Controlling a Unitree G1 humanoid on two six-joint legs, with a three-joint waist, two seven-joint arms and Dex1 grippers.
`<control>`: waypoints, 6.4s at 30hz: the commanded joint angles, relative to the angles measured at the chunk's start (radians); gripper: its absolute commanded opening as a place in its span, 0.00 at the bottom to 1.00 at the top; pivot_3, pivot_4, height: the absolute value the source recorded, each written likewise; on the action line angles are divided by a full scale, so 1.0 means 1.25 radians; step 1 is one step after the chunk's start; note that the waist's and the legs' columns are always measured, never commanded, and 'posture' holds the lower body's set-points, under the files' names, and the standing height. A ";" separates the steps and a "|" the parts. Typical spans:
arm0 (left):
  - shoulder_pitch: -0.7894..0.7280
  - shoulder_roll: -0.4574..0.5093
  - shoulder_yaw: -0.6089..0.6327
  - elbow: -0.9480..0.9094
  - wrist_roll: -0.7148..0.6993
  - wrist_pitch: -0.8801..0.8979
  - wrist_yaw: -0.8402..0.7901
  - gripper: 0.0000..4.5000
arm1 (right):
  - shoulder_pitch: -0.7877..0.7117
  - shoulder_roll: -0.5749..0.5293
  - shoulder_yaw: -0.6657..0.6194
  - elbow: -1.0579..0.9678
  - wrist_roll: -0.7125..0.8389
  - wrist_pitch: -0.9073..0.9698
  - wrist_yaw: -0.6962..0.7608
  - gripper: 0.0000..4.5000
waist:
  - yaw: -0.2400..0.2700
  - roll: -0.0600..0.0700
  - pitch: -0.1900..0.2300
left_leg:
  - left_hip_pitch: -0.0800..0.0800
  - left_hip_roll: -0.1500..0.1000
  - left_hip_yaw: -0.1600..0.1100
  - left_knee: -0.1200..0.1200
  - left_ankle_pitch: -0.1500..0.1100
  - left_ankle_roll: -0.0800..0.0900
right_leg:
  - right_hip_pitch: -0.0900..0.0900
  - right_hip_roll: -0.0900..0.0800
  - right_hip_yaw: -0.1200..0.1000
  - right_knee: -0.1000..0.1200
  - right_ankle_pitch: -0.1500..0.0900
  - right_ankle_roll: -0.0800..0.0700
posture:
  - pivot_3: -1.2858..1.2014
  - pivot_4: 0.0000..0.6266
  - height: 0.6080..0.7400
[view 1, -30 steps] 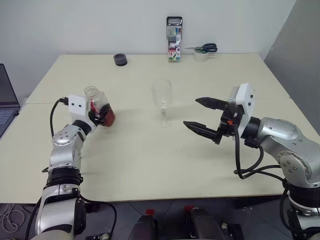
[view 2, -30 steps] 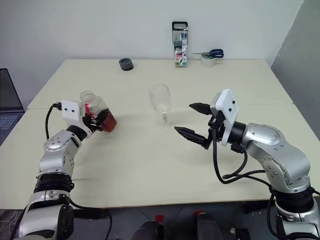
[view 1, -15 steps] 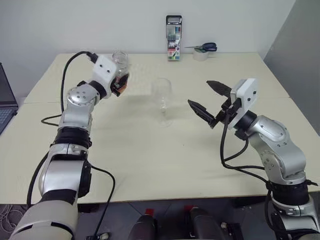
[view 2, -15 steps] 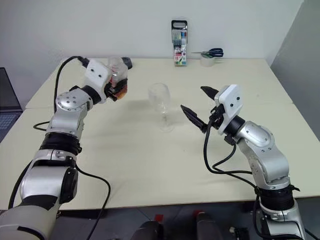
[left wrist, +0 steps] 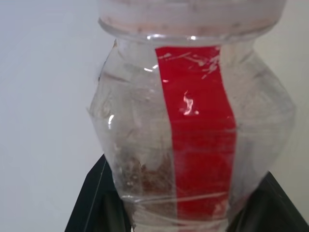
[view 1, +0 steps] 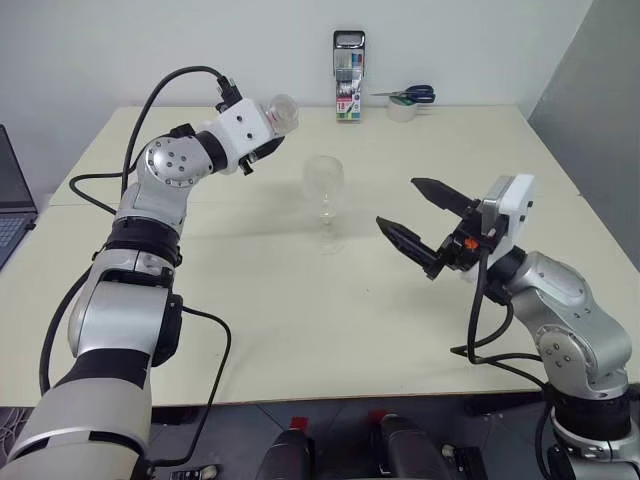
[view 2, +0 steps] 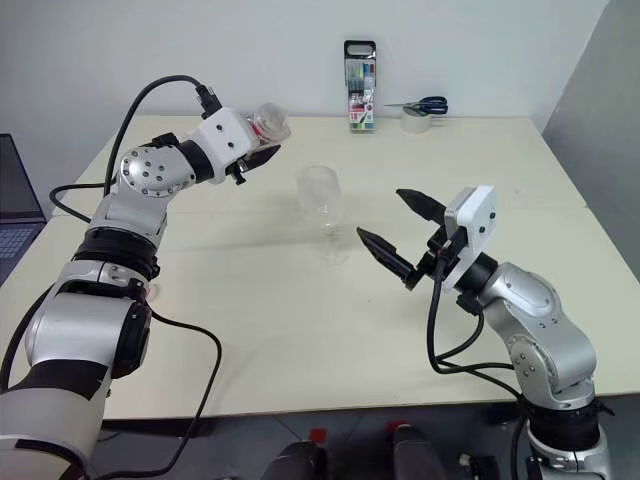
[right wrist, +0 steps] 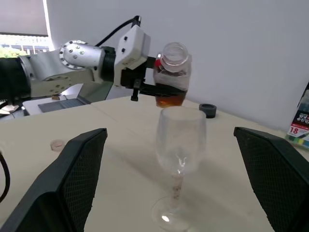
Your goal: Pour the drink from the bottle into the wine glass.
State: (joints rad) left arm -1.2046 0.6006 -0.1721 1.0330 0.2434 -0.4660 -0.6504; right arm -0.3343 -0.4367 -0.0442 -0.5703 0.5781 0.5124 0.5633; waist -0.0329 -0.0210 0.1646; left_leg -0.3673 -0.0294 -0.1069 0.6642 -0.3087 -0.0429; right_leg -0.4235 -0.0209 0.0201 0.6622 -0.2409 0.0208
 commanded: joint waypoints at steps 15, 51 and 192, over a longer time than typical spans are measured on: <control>-0.130 0.030 -0.104 0.077 0.176 -0.146 0.109 0.41 | -0.051 0.042 0.024 0.015 -0.047 -0.052 -0.028 1.00 | 0.001 0.000 0.000 | 0.000 -0.002 -0.001 0.000 0.000 0.000 | 0.000 0.000 -0.001 0.000 0.000 0.000 | 0.52 0.24 1.00; -0.205 0.062 -0.233 0.115 0.386 -0.218 0.323 0.41 | -0.062 0.055 0.025 0.029 -0.065 -0.060 -0.046 1.00 | 0.001 0.000 0.000 | 0.000 -0.006 -0.001 0.000 0.000 0.000 | 0.000 -0.001 0.000 0.001 0.000 0.000 | 0.52 0.24 1.00; 0.464 -0.078 0.367 -0.281 -0.350 0.387 0.258 0.99 | 0.100 -0.045 0.046 0.009 -0.029 -0.077 0.125 1.00 | 0.003 -0.001 -0.001 | 0.002 -0.001 -0.005 0.012 0.000 0.000 | 0.001 -0.003 0.002 0.013 0.000 0.000 | 0.52 0.24 1.00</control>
State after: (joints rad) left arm -0.6571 0.5038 0.2806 0.7832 -0.1777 -0.0051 -0.3283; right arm -0.2302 -0.4864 0.0415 -0.5098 0.5293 0.4008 0.7459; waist -0.0290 -0.0227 0.1633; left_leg -0.3644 -0.0307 -0.1127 0.6784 -0.3086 -0.0430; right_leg -0.4222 -0.0251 0.0223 0.6777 -0.2413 0.0213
